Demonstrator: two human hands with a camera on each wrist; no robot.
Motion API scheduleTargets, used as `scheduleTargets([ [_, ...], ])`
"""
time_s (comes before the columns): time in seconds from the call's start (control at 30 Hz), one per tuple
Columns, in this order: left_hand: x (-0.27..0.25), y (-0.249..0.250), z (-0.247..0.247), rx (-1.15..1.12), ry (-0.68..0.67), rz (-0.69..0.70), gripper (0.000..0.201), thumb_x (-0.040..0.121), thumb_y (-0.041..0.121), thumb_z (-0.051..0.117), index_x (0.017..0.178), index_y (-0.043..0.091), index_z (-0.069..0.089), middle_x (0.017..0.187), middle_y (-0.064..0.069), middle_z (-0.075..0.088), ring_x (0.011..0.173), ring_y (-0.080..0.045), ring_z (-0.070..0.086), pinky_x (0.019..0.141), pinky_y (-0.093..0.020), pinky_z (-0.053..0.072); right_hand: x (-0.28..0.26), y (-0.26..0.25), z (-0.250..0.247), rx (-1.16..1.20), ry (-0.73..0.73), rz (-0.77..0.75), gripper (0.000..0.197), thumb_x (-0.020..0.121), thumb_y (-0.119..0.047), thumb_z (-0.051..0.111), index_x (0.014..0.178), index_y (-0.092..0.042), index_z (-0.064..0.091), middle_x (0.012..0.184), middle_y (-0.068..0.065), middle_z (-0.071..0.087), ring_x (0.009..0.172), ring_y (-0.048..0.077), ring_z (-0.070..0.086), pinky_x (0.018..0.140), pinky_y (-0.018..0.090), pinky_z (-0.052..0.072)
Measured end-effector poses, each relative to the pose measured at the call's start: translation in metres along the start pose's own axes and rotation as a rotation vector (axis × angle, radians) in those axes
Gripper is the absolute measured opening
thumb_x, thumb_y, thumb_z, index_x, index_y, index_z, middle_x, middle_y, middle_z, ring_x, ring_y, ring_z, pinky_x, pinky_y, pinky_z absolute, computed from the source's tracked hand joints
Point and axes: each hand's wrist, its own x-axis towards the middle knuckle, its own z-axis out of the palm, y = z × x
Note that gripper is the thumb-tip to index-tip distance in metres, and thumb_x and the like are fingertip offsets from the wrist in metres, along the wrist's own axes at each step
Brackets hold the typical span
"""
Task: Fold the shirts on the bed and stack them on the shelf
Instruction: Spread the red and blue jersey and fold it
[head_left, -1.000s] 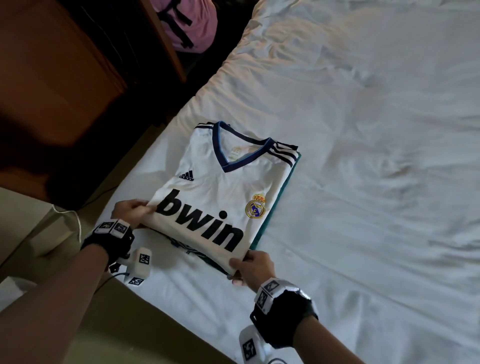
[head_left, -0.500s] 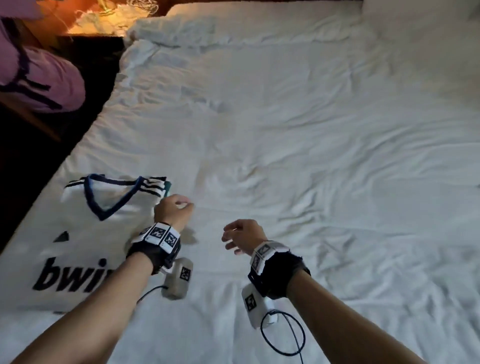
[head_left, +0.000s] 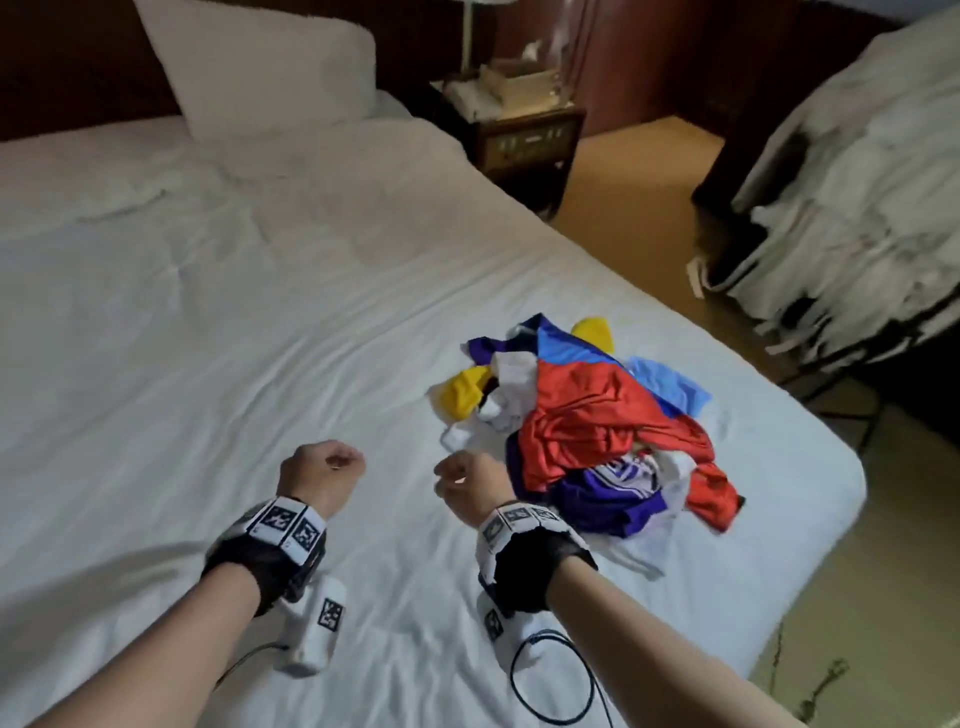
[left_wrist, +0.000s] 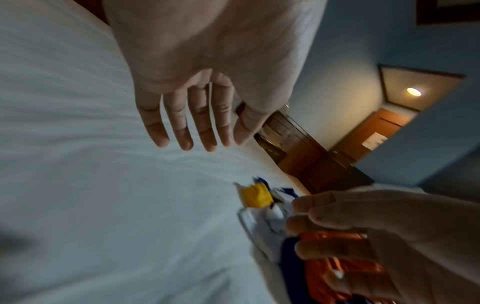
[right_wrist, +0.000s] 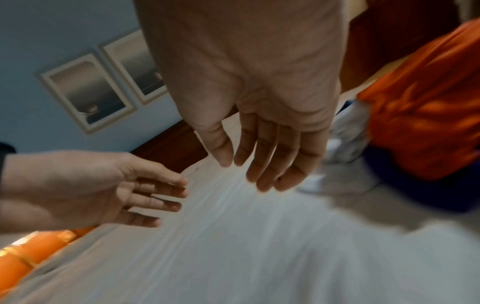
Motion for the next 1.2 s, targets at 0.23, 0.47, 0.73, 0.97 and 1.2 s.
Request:
scheduleTargets([
  [0.23,0.02,0.106,0.166,0.102,-0.178,0.263,0.02,0.079,0.014,0.073,0.1,0.013,0.071,0.099,-0.008,0.072,0.098,-0.026,0.066,0.086,-0.028,0.048,0.042,0.131,-0.14,-0.203,0.525,0.247,0.071,0.078,-0.022,0.065,0.142,-0.029,0.035,0.151,0.004,0.025,0.134,0.033,0.027,0.104,0.049,0.032],
  [0.47,0.031,0.121,0.251,0.146,-0.27,0.136,0.065,0.078,0.017,0.076,0.136,0.011,0.047,0.129,-0.011,0.058,0.122,-0.03,0.052,0.102,-0.038,0.043,0.056,0.171,-0.201,-0.1,0.63,0.101,0.017,0.09,-0.031,0.059,0.102,-0.034,0.072,0.109,-0.006,0.067,0.112,0.023,0.053,0.096,0.045,0.038],
  [0.73,-0.01,0.211,0.144,-0.095,0.108,0.491,0.017,0.083,0.024,0.075,0.077,0.008,0.074,0.074,-0.006,0.065,0.072,-0.022,0.058,0.069,-0.029,0.041,0.008,0.067,-0.27,0.36,0.947,-0.302,0.012,0.09,-0.014,0.063,0.094,-0.015,0.074,0.079,-0.004,0.067,0.073,0.01,0.06,0.074,0.024,0.049],
  [0.97,-0.066,0.341,-0.061,-0.342,0.226,0.636,0.038,0.089,0.04,0.067,0.077,0.004,0.072,0.061,-0.005,0.065,0.059,-0.012,0.041,0.06,-0.026,0.037,-0.075,-0.094,-0.33,0.435,1.042,-0.508,0.009,0.086,-0.018,0.065,0.092,-0.02,0.072,0.087,-0.006,0.067,0.08,0.011,0.061,0.079,0.03,0.05],
  [1.2,-0.17,0.414,-0.268,-0.543,0.258,0.73,0.026,0.083,0.042,0.073,0.092,0.017,0.076,0.083,0.007,0.071,0.078,0.002,0.06,0.08,-0.016,0.047,-0.212,-0.264,-0.246,0.047,0.771,-0.825,0.055,0.068,-0.074,0.061,0.088,-0.025,0.049,0.089,-0.011,0.048,0.083,0.012,0.046,0.07,0.029,0.038],
])
